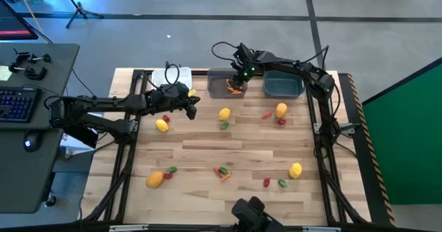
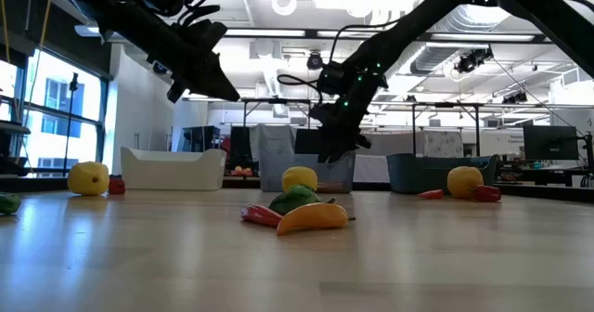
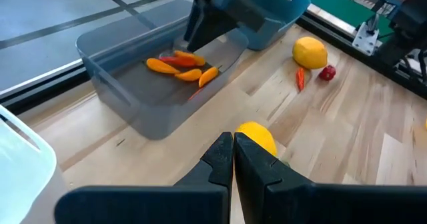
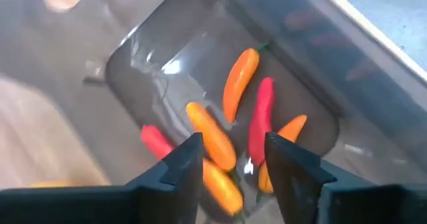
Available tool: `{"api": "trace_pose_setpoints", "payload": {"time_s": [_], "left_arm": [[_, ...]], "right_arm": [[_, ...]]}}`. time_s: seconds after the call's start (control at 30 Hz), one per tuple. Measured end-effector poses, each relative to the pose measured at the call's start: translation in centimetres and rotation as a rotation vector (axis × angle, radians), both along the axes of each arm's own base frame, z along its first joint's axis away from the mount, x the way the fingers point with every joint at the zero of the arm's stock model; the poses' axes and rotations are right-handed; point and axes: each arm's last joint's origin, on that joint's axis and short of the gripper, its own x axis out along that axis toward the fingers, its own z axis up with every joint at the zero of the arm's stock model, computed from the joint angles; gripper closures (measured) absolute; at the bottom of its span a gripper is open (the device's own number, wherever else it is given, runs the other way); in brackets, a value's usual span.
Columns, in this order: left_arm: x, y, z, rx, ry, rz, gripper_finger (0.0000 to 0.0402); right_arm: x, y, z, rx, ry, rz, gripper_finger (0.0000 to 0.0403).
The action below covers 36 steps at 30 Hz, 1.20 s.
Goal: Sort produce into baskets
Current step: Put the bottom orange chili pepper into the black bin, then put the yellow chili pepper into the black bin
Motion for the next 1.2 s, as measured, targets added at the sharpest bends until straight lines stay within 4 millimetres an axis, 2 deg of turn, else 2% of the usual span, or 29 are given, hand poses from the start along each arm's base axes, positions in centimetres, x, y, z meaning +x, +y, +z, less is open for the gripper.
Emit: {"api": "trace_pose_setpoints", "payload": {"time_s": [0.1, 0.17, 0.4, 0.47, 0.57, 0.67, 0.83, 0.93, 1.2], "left_arm": [[0.0, -0.1, -0.1, -0.015, 0.01, -0.02, 0.0401], [-0.1, -0.1, -0.2, -0.021, 0.019, -0.026, 0.0401], [-0.1, -0.1, -0.2, -0.019, 0.024, -0.028, 0.0401], [-0.1, -0.1, -0.2, -0.016, 0.026, -0.034, 0.0401], [-0.1, -0.2, -0.2, -0.024, 0.024, -0.053, 0.0401], [0.0, -0.3, -0.3, -0.022, 0.028, -0.092, 0.0401], [0.0, -0.4, -0.3, -0.013, 0.034, -0.151, 0.0401], [0.1, -0.5, -0.3, -0.013, 0.035, -0.188, 0.0401], [0.3, -0.7, -0.5, 0.013, 0.057, -0.326, 0.0401]], "right_arm": [[0.2, 1.3, 1.7, -0.024, -0.001, 0.066, 0.0245], [0.5, 2.8, 3.4, -0.062, -0.014, 0.113, 0.0261], [1.1, 9.2, 9.2, -0.13, -0.11, 0.225, 0.0386], [1.1, 11.3, 9.8, -0.12, -0.128, 0.238, 0.0393], [0.9, 14.4, 9.2, -0.073, -0.15, 0.24, 0.0384], [0.4, 17.7, 7.8, -0.021, -0.185, 0.234, 0.0394], [-1.3, 23.4, 5.1, 0.09, -0.222, 0.192, 0.0398], [-2.4, 26.7, 4.2, 0.146, -0.238, 0.177, 0.0397], [-3.8, 35.5, 1.6, 0.225, -0.196, 0.253, 0.0395]]}}
